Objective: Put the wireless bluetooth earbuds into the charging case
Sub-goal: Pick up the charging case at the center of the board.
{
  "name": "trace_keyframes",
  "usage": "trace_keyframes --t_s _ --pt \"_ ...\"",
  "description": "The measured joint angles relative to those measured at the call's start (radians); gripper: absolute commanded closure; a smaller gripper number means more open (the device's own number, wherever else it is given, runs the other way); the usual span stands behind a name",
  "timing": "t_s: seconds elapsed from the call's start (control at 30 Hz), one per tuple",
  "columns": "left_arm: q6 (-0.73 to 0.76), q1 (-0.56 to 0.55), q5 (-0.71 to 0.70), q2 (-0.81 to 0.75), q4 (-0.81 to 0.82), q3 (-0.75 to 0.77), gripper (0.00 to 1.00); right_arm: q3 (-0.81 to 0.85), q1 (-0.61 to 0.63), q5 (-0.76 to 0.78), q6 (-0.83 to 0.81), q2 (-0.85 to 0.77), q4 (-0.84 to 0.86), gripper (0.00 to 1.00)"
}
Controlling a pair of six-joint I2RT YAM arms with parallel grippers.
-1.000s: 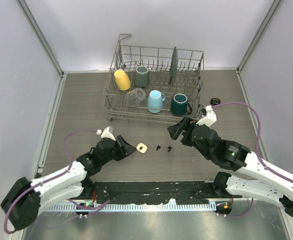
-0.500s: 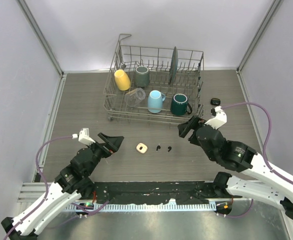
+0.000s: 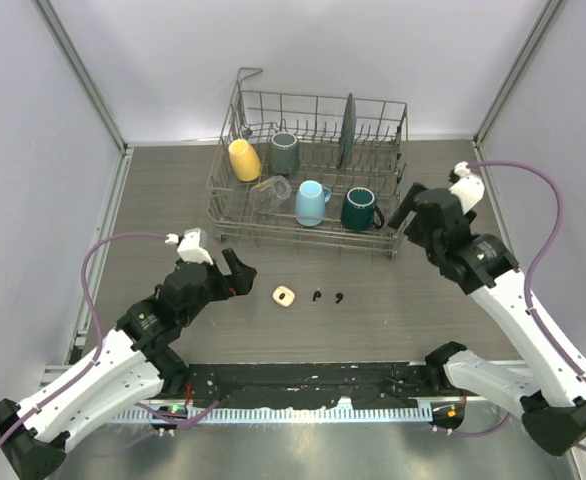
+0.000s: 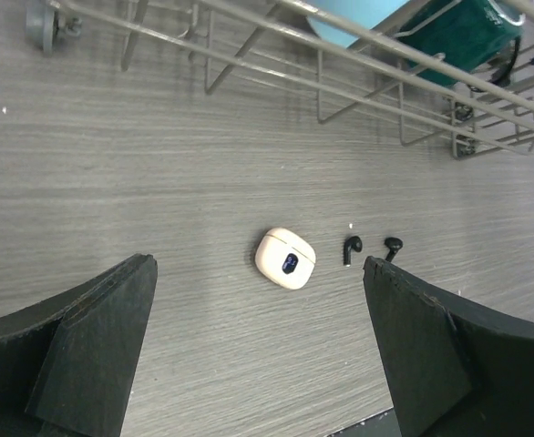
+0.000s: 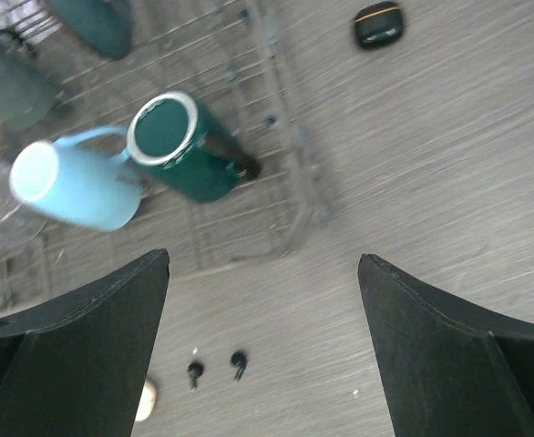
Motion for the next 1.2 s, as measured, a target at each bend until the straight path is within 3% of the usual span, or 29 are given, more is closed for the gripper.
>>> trace_keyframes --t_s 0.13,0.27,0.37,0.57,0.87,1.2 --pt "0.057 0.0 0.016 -0.043 0.014 0.008 0.0 0.039 -0.262 -0.165 -0.089 0.036 -0.011 0.07" --pt "0.079 0.0 0.047 -0.186 0.057 -0.031 0.0 0.098 -0.533 -0.343 -0.138 0.12 -0.045 0.06" --pt "0.031 0.0 0.034 -0.306 0.063 -0.068 0.0 0.138 -0.642 -0.382 -0.153 0.203 -0.072 0.04" --pt "0.031 0.0 0.072 -0.426 0.103 -0.153 0.0 0.143 -0.676 -0.41 -0.142 0.299 -0.066 0.04" --pt "0.092 0.0 0.157 -0.184 0.079 -0.069 0.0 0.174 -0.833 -0.517 0.07 0.593 0.014 0.09" --pt "0.113 0.0 0.148 -0.224 0.073 -0.056 0.0 0.485 -0.83 -0.636 0.315 0.953 0.017 0.14"
